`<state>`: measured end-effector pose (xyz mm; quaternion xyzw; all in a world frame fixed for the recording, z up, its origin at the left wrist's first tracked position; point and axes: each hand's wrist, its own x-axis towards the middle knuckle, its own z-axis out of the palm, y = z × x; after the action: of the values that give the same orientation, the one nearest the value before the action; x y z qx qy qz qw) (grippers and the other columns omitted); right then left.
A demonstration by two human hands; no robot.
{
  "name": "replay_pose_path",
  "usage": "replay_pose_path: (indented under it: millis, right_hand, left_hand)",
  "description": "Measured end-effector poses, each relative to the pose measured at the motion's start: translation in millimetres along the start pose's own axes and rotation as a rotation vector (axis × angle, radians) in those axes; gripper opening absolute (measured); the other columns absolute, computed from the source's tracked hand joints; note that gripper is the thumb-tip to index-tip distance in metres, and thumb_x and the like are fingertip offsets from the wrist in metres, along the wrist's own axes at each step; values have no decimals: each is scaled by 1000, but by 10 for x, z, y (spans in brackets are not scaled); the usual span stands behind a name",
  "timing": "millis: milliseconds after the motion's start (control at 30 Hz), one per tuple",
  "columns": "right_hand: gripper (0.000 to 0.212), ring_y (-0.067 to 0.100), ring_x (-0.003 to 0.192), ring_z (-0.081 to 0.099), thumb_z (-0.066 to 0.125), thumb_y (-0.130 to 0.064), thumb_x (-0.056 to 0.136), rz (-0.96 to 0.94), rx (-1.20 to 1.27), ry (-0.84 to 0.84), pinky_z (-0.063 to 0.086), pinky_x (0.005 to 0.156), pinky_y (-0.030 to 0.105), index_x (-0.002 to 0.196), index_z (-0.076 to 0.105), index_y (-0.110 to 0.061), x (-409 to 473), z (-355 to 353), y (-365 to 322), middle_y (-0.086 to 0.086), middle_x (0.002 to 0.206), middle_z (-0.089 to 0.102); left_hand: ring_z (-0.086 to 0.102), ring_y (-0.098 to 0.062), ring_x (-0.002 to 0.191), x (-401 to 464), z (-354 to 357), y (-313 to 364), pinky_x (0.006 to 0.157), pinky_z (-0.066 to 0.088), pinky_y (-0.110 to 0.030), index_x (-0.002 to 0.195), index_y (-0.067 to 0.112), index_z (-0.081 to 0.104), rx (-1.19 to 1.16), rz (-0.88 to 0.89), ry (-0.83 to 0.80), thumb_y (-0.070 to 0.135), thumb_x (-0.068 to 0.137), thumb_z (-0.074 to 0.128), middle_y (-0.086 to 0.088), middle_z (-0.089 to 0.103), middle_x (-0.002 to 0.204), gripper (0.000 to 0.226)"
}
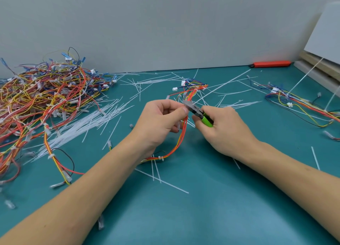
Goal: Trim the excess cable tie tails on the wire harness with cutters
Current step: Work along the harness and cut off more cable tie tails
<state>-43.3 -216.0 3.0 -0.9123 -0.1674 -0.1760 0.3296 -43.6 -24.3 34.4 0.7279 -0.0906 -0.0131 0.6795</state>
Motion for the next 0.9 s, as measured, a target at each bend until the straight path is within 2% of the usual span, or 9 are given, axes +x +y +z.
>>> replay_pose_path:
  millis: [200,333,467,633,800,900]
  right_hand:
    - [30,18,58,46,65,-42,96,-4,15,-1,42,57,38,77,55,-20,17,-6,8,-3,58,50]
    - [26,15,58,47,66,-40,95,-2,27,-11,42,57,37,78,56,-24,25,-8,8,-5,58,51]
    - [35,20,57,45,62,-43,97,22,8,-25,40,55,39,73,50,-21,19,0,9,-3,56,47]
    - [43,27,55,42,59,-40,98,29,5,-7,38,52,42,68,40,-16,9,-5,-8,1,53,42]
    - [42,24,56,43,61,-41,98,16,-8,4,38,53,40,69,43,-16,-2,-9,-11,1,54,44]
    - [36,22,59,46,64,-40,96,-1,10,18,42,56,39,72,50,-18,9,-17,-14,-3,57,47]
  left_hand:
    - [54,-11,54,6,-11,-15,55,50,-23,80,12,71,43,-6,14,6,93,68,-7,60,64,15]
    - [54,-11,55,18,-15,-26,55,50,-23,79,12,71,44,-14,15,7,93,68,-7,60,66,16]
    - [54,-10,55,13,-6,-32,55,51,-23,83,11,73,31,-9,5,9,94,69,-8,61,69,12]
    - [54,-11,55,8,2,-16,55,50,-22,84,10,73,11,9,-4,10,95,69,-3,60,63,11]
    - [53,-9,53,-4,7,-4,54,50,-21,84,10,71,20,4,1,9,95,69,4,59,56,12]
    - [53,-10,53,-2,6,-5,54,50,-21,81,11,71,29,3,6,7,95,68,2,58,56,14]
